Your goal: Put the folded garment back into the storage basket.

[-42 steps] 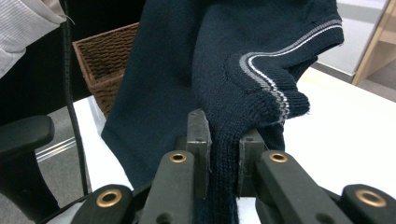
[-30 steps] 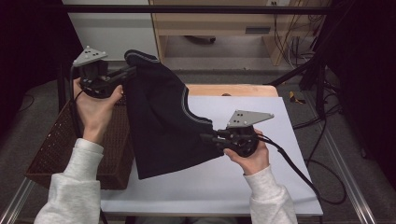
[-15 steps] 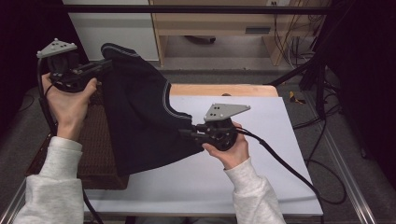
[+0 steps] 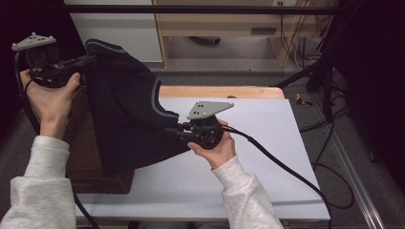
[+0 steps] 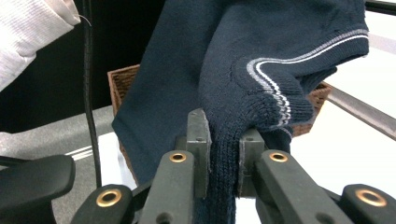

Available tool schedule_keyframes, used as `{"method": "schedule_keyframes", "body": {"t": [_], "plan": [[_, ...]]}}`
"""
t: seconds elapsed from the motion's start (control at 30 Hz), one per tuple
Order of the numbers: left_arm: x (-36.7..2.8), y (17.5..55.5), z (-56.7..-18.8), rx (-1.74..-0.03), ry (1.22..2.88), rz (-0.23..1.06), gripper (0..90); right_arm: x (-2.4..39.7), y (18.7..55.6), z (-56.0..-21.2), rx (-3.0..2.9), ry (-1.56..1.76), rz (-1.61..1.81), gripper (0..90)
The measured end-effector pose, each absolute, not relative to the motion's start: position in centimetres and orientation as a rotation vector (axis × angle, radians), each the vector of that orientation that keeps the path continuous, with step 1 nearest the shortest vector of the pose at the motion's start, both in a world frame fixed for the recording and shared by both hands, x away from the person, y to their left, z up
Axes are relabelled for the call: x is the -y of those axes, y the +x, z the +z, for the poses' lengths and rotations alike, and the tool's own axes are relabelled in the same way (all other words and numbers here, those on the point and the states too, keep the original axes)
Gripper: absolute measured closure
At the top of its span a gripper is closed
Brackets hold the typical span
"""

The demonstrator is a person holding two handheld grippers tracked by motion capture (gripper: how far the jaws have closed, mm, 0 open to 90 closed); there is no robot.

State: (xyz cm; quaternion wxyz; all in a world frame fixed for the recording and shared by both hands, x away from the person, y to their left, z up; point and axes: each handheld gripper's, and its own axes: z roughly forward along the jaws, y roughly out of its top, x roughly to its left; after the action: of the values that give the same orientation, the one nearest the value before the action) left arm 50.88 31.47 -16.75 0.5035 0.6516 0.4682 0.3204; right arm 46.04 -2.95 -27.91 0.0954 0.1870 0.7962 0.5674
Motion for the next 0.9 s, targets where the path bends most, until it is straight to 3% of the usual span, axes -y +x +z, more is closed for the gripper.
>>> {"method": "schedule_keyframes", "body": {"t": [0.9], "plan": [[-37.1,51.7,-16.3,-1.177,1.575,0.806,83.8,-4.5,46.9,-27.8,-2.381,0.447,1.709,80.6]]}}
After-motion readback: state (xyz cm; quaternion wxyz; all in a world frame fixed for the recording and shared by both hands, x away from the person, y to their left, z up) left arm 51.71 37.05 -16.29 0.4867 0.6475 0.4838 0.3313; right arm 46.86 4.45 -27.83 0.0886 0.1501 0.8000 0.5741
